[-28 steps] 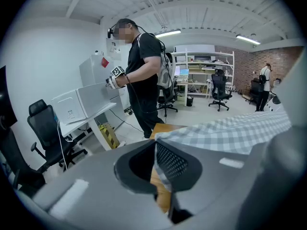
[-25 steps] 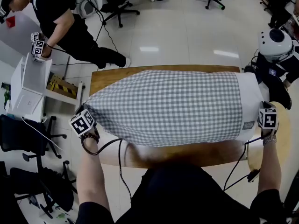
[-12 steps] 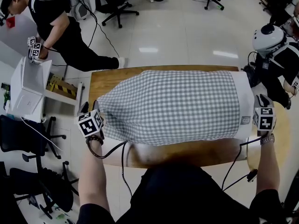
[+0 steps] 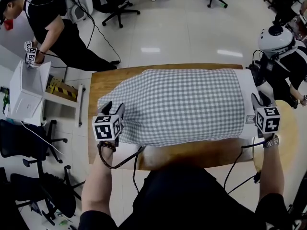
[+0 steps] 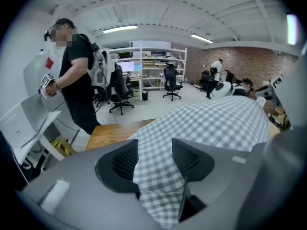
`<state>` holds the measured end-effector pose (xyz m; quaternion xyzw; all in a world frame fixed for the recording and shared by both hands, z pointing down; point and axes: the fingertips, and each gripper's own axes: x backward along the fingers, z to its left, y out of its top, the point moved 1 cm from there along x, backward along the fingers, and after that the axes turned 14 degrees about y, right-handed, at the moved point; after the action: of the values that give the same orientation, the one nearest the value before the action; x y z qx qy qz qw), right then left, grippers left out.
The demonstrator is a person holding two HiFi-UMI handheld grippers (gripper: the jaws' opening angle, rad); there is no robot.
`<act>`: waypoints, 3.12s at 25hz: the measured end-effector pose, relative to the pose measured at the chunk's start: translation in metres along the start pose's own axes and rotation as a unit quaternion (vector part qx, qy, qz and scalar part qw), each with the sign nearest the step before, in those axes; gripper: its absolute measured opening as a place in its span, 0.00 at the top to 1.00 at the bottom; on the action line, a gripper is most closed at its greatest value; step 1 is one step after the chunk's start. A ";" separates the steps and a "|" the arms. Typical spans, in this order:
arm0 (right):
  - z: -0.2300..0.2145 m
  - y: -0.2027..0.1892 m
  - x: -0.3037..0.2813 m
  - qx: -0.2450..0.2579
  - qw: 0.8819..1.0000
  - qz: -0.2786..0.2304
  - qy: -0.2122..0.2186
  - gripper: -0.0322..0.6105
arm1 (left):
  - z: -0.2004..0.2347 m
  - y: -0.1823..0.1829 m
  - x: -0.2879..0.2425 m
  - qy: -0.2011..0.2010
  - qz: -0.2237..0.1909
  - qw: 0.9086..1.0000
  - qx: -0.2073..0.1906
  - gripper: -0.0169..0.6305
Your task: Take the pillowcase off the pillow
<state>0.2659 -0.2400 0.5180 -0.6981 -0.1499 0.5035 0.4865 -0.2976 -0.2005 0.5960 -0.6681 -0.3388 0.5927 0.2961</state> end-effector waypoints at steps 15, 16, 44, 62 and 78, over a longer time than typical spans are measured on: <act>0.046 0.000 -0.001 0.325 0.919 0.129 0.183 0.53 | -0.047 -0.031 0.030 -0.198 0.047 0.875 -0.439 0.50; 0.049 -0.001 -0.002 0.336 0.912 0.138 0.193 0.51 | -0.048 -0.033 0.030 -0.207 0.051 0.867 -0.450 0.50; 0.061 -0.063 -0.074 0.393 0.842 0.273 0.251 0.32 | -0.032 -0.081 -0.024 -0.249 0.116 0.825 -0.494 0.48; 0.030 -0.087 -0.119 0.386 0.819 0.315 0.285 0.33 | -0.053 -0.090 -0.084 -0.225 0.129 0.826 -0.501 0.75; 0.027 -0.098 -0.170 0.350 0.826 0.326 0.297 0.19 | -0.036 -0.099 -0.128 -0.212 0.136 0.827 -0.502 0.79</act>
<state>0.1945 -0.2974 0.6934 -0.6054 0.4245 0.4197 0.5265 -0.2807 -0.2446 0.7551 -0.6216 -0.5498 0.5022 -0.2431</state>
